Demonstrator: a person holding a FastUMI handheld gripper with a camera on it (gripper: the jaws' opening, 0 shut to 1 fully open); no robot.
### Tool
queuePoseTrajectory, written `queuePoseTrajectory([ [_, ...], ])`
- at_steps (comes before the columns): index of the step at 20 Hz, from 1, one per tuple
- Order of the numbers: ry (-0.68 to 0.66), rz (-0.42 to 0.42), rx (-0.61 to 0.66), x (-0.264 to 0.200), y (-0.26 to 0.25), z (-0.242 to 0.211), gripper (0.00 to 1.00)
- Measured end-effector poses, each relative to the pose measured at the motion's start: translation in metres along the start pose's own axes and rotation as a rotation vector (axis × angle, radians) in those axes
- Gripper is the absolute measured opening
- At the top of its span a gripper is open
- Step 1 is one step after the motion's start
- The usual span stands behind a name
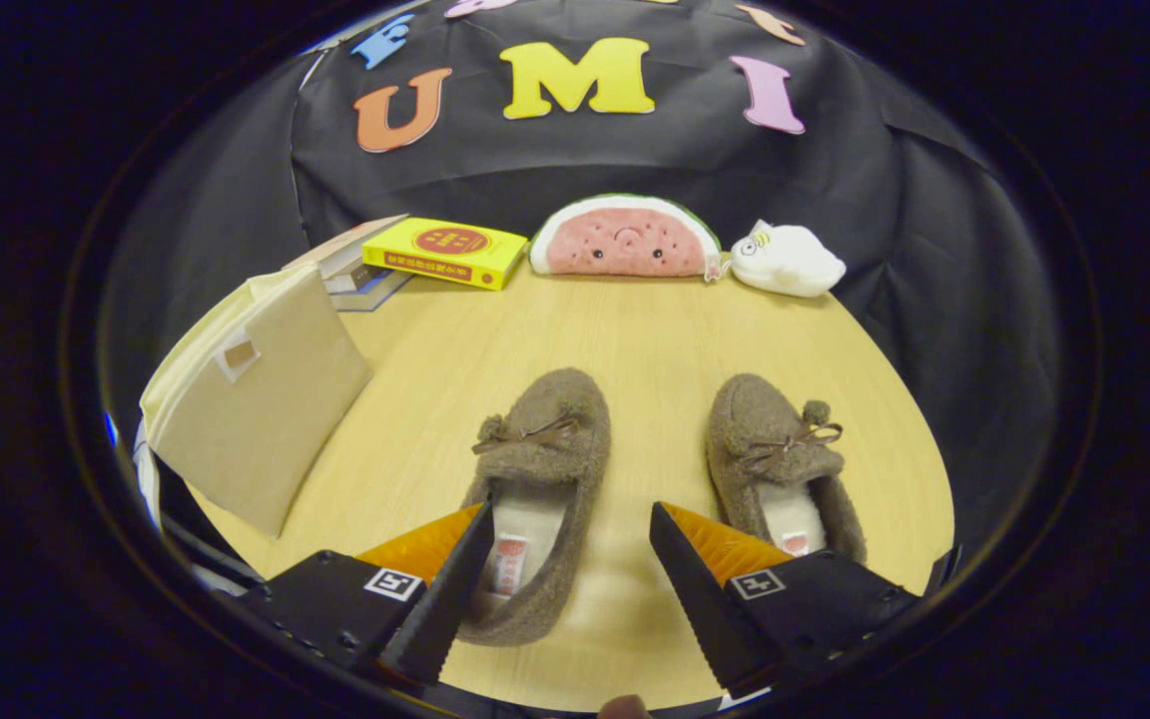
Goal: Open the storage box then place both shoes into the box .Put the left shoe in first, then the right shoe, with the right side of both shoes facing outward in a uniform manner.
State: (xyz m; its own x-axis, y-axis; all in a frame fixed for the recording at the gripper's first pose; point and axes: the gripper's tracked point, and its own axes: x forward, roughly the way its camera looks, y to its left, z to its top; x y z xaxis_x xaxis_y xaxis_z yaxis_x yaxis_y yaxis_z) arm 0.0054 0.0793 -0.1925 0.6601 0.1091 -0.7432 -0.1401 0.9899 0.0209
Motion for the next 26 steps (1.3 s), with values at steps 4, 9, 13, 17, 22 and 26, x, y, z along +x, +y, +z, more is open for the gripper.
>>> queuePoseTrajectory([
  [4,0.019,-0.009,0.032,0.013,-0.001,-0.002,0.73],
  [9,0.049,0.001,0.088,0.025,0.003,-0.006,0.26],
  [13,0.052,-0.011,0.071,0.031,0.001,-0.007,0.27],
  [17,0.061,0.039,0.129,0.029,0.001,-0.007,0.00],
  [22,0.074,0.120,0.259,0.017,0.009,-0.008,0.01],
  [26,0.087,0.203,0.335,0.003,0.032,-0.003,0.00],
])
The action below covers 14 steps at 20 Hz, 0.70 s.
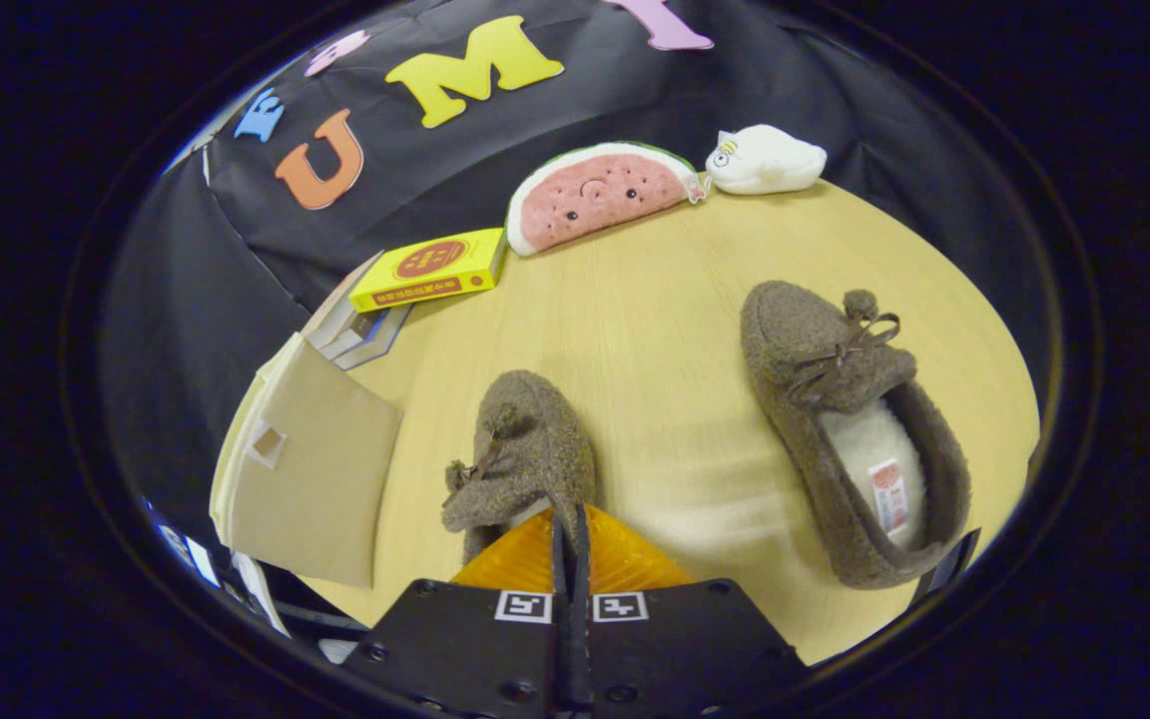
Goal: Open the storage box then place both shoes into the box .Put the left shoe in first, then the right shoe, with the right side of both shoes facing outward in a uniform manner.
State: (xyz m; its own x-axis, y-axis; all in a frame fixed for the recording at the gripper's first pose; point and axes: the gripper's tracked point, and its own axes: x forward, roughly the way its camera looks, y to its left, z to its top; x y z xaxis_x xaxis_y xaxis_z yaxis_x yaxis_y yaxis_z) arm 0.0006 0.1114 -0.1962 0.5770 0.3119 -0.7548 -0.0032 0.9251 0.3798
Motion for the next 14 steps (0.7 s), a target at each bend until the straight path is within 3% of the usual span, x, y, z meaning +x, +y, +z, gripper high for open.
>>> queuePoseTrajectory([
  [7,-0.062,0.070,-0.029,-0.023,0.060,0.016,0.01],
  [14,-0.143,0.152,-0.111,-0.062,0.157,0.048,0.00],
])
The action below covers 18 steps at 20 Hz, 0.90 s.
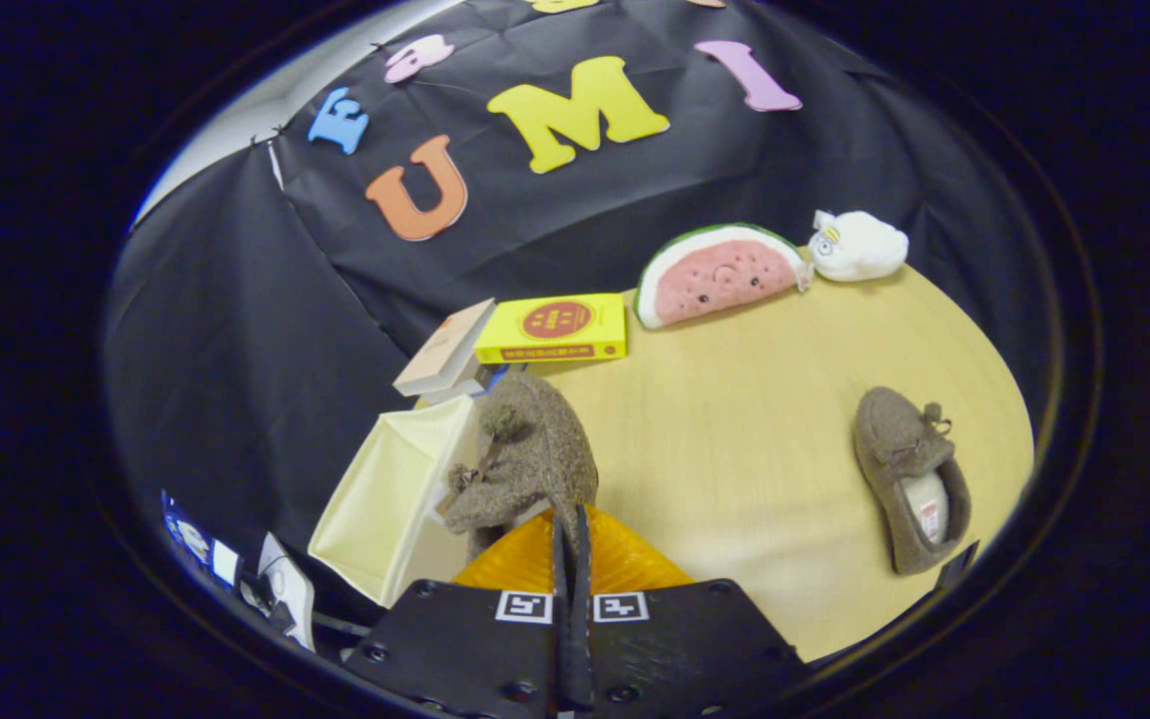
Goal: Open the storage box then place both shoes into the box .Put the left shoe in first, then the right shoe, with the right side of both shoes facing outward in a uniform manner.
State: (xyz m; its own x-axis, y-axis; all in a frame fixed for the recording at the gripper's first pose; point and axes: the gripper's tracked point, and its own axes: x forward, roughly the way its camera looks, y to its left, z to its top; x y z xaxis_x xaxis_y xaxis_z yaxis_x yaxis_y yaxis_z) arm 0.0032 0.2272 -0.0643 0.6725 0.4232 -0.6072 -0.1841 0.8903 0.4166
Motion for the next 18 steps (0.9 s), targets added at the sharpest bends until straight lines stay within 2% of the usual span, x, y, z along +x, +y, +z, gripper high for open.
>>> queuePoseTrajectory([
  [6,0.008,0.113,-0.023,-0.003,0.100,0.012,0.00],
  [10,0.036,0.156,-0.031,0.014,0.162,0.007,0.00],
  [15,0.041,0.114,-0.013,0.057,0.201,-0.003,0.00],
  [18,0.044,0.046,0.030,0.082,0.202,-0.014,0.00],
])
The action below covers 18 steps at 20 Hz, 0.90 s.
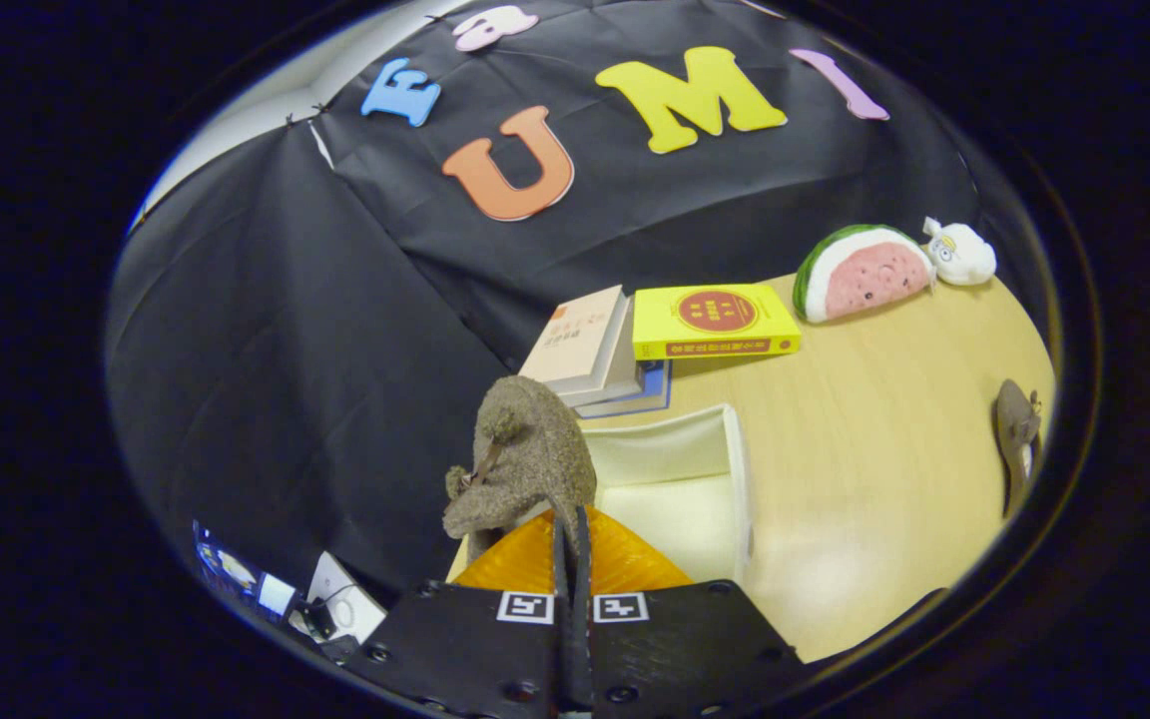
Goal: Open the storage box then place both shoes into the box .Put the left shoe in first, then the right shoe, with the right side of both shoes facing outward in a uniform manner.
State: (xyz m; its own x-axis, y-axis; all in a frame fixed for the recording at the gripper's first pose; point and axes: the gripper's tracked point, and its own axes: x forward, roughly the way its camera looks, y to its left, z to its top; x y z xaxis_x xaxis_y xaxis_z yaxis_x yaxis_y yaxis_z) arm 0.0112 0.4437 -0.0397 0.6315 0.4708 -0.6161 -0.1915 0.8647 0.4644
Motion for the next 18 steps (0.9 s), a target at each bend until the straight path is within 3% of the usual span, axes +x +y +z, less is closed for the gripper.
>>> queuePoseTrajectory([
  [3,0.001,-0.066,0.060,0.019,-0.001,-0.012,0.00],
  [9,-0.029,-0.123,0.179,0.047,-0.006,-0.032,0.00],
  [14,0.027,-0.112,0.264,0.066,-0.005,-0.057,0.00],
  [16,0.042,-0.091,0.264,0.066,0.001,-0.057,0.10],
  [18,0.050,-0.077,0.248,0.068,0.007,-0.057,0.28],
])
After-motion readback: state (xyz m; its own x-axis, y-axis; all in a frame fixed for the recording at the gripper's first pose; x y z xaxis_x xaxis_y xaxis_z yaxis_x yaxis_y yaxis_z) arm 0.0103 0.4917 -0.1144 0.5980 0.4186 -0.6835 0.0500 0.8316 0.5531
